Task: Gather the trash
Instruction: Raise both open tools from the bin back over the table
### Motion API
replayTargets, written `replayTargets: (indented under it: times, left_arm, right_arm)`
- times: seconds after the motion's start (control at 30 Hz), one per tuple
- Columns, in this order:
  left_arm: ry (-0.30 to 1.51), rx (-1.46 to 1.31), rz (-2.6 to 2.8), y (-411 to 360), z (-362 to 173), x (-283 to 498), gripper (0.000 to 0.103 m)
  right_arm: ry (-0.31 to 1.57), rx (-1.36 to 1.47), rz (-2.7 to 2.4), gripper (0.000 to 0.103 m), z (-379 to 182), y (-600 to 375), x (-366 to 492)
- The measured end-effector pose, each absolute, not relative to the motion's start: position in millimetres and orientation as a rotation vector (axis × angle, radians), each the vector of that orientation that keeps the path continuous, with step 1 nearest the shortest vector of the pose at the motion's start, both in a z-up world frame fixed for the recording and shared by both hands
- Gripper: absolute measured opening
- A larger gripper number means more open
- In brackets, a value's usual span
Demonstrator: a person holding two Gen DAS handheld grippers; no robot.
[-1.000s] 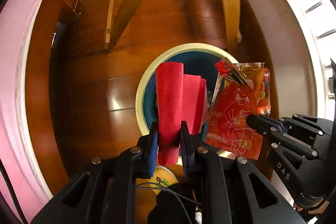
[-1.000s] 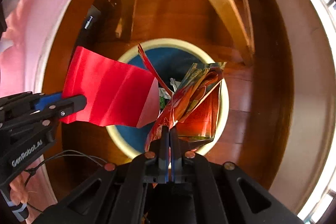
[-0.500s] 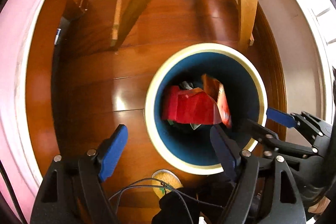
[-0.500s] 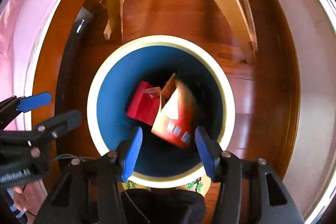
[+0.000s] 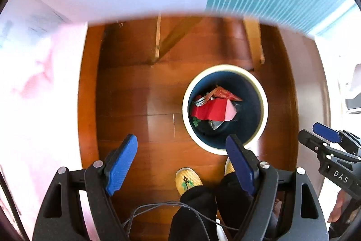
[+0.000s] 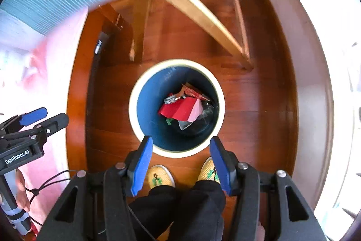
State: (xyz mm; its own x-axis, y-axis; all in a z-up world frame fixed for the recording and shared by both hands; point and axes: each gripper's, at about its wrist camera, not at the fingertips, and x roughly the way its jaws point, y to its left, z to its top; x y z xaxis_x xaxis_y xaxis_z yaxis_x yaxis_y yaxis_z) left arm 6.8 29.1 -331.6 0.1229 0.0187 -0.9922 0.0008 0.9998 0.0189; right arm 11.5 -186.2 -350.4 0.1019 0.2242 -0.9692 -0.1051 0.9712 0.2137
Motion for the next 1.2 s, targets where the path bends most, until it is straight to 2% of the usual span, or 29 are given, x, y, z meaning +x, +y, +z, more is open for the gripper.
replayTargets:
  times: [0.47, 0.6, 0.83, 1.2]
  left_arm:
    - [1.226, 0.02, -0.106, 28, -122, 12, 0.079]
    - [1.167, 0.013, -0.116, 36, -79, 11, 0.079]
    - [1.095, 0.001, -0.138, 44, -25, 11, 0.079]
    - [1.011, 0.0, -0.183, 40, 18, 18, 0.079]
  right_arm:
    - [1.256, 0.174, 0.261, 0.053, -143, -174, -11]
    - [1.186, 0.183, 0.274, 0.053, -95, -170, -15]
    - [1.088, 0.172, 0.261, 0.053, -46, -169, -21]
    - [0.959, 0.188, 0.183, 0.053, 4, -192, -19]
